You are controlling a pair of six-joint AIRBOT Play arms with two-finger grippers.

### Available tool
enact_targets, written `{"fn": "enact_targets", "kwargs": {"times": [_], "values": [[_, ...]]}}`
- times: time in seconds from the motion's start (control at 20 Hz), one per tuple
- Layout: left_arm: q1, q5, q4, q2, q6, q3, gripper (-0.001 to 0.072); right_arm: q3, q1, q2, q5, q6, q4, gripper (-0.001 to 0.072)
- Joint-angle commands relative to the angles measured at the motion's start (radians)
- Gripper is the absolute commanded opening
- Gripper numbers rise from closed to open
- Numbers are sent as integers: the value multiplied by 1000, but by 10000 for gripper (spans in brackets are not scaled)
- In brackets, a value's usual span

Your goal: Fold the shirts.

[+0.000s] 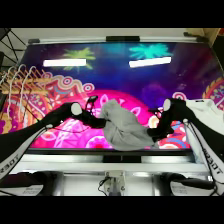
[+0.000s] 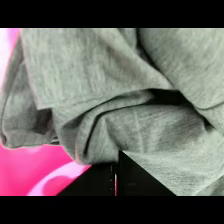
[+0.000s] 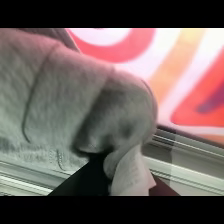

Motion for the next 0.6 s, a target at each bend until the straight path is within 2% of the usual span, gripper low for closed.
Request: {"fn": "enact_targets", "kwargs": {"times": [0.0,0.05,0.2,0.35,0.55], "values": [[0,1,76,43,14,13,28,-6,52,4,-26,43,-14,146],[0,0,114,74,14,27,28,10,60,21,-25,48,-18,60],[0,-26,274,224,13,143,28,145,61,141,-11,55,-12,59],[0,-36,379,394,0,361,28,387,61,313,-18,48,-11,60],[0,29,423,566,21,688,28,727,61,564,-182,16,-24,60]]}}
